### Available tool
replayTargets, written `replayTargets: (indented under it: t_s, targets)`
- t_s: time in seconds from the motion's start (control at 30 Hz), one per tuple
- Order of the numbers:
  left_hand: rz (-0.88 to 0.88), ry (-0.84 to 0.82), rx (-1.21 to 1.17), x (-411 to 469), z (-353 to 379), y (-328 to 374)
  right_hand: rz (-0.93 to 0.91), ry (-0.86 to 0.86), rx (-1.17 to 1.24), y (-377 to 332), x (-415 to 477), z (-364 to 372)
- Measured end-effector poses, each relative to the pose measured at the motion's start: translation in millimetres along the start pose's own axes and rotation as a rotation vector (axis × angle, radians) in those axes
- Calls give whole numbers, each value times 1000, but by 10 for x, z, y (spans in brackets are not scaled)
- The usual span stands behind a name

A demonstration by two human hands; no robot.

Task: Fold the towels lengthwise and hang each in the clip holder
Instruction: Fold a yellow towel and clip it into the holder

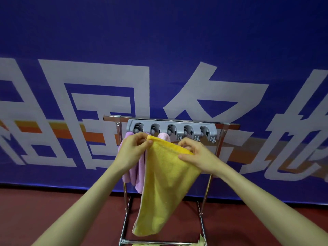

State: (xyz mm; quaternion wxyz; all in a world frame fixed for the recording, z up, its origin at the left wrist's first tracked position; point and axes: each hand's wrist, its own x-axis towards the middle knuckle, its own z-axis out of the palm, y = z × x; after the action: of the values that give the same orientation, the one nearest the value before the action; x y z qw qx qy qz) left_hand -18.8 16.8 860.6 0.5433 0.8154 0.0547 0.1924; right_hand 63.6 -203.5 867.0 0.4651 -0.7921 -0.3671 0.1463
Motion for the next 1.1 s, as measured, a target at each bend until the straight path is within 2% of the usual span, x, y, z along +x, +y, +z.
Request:
replayTargets:
  t_s: [0.13, 0.27, 0.37, 0.5, 0.7, 0.9, 1.1]
  targets:
    - [29, -6, 43, 56, -86, 29, -34, -56, 51, -84, -22, -62]
    - [29, -52, 50, 81, -110, 68, -115, -144, -158, -113, -8, -136]
    - [22, -73, 35, 80, -96, 78, -70, -218, -208, -149, 25, -167]
    - [28, -83, 35, 46, -66, 84, 34, -246, -150, -213, 62, -240]
    - [44, -75, 63, -21, 13, 112, 28, -403, -159, -221, 35, -301]
    - [44, -88, 70, -90, 59, 157, -15, -268, -201, -181, 62, -256]
    - [85, -25, 40, -176, 126, 254, -49, -44, 32, -208, 135, -107]
